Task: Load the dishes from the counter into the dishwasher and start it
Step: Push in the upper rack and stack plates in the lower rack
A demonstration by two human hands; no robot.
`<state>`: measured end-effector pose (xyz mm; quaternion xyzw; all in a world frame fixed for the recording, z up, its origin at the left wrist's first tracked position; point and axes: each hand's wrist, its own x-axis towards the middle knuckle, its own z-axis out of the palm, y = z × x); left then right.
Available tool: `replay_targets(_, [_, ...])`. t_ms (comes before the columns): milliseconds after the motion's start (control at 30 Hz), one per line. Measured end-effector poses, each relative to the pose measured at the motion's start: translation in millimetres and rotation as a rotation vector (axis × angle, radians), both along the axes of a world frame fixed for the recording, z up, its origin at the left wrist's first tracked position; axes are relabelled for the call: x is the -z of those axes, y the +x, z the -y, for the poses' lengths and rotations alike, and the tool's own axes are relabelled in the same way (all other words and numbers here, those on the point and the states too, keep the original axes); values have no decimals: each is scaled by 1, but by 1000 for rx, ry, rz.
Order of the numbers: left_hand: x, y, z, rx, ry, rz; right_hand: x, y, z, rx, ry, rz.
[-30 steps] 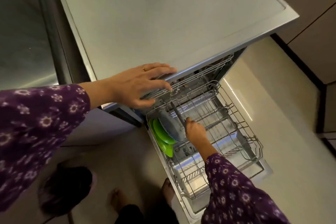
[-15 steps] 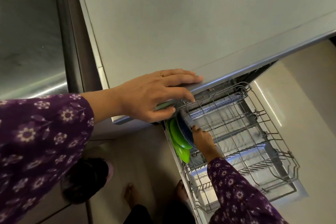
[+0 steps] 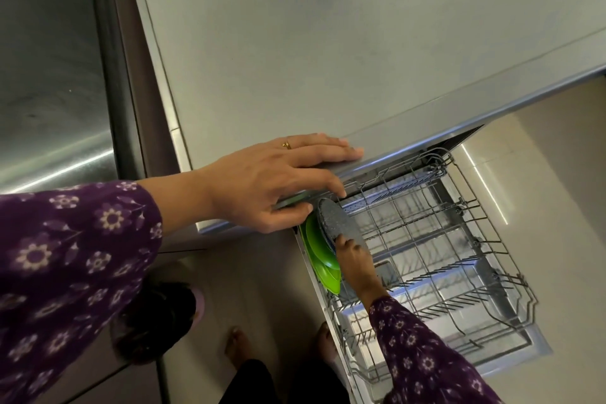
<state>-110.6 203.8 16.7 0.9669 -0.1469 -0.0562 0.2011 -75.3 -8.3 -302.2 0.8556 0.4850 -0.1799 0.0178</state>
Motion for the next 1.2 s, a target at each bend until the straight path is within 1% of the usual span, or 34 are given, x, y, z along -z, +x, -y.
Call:
replay_targets(267, [-1,0,0,-10,-12,2,2,0,-4,-51,-18,20])
replay_targets(400, [-2,0,0,-13,-21,-3,9,10,0,21,2,-58])
replay_targets(633, [-3,0,1,-15,-25,-5,17,24,-15,67,-165,-72])
replay_targets(667, [-3,0,1,-17,-25,-9,17,27,-17,52,-191,-41])
replay_targets(700, [-3,0,1,-20,-24,-12,15,29,-20,31,-223,-52])
replay_targets(800, [-3,-1,1,-19,-27,-10,17,33,-29,4,-205,-89])
replay_targets(833, [-3,-1,1,-19,-28,-6,11,32,-31,30,-232,-114])
replay_targets(900, [-2,-1,0,-19,-28,3,14,26,-30,72,-273,-100])
replay_targets(933, [-2,-1,1,-19,-29,6,15,25,-30,66,-270,-116])
replay_targets(1000, [-1,-1,1,-15,-37,7,12,24,-32,81,-202,-145])
replay_targets(1067, [-2,-1,0,-16,-45,10,17,25,-30,111,-205,-179])
replay_targets(1167, [-1,-2,-1,-19,-51,29,28,36,-16,322,-182,-219])
replay_targets(1200, [0,-2,-1,-22,-56,26,36,41,-12,351,-161,-207])
